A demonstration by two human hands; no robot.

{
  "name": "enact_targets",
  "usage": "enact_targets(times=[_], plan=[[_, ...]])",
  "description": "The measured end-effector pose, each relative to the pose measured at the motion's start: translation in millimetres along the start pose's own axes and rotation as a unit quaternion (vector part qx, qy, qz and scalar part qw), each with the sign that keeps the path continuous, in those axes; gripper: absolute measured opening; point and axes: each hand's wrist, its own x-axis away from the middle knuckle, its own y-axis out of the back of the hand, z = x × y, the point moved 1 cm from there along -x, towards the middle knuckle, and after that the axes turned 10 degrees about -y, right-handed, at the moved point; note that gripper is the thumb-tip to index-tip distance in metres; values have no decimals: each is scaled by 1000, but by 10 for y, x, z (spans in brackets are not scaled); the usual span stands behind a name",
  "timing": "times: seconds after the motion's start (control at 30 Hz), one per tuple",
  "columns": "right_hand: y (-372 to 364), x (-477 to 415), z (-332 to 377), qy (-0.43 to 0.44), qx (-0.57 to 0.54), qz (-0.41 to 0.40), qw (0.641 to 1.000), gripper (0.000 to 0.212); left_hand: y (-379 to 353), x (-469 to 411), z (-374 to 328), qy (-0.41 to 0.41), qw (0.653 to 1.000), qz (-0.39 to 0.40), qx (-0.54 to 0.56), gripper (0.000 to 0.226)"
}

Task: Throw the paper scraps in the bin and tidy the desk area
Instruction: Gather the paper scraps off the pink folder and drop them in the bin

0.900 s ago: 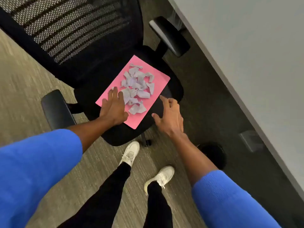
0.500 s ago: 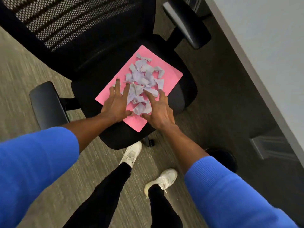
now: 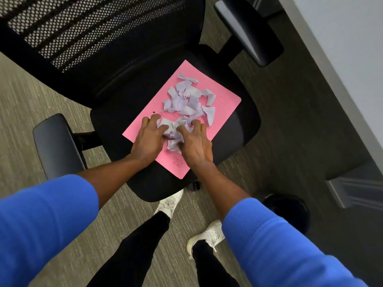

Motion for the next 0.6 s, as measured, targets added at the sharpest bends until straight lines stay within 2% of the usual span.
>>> enact_targets(times=[0.2, 0.6], plan=[[16, -18, -68, -14, -54, -25, 998, 16, 11, -48, 34, 39, 998, -17, 52, 31], [203, 225, -363, -76, -170, -65, 980, 13, 266, 34, -65, 94, 987, -80, 105, 26]])
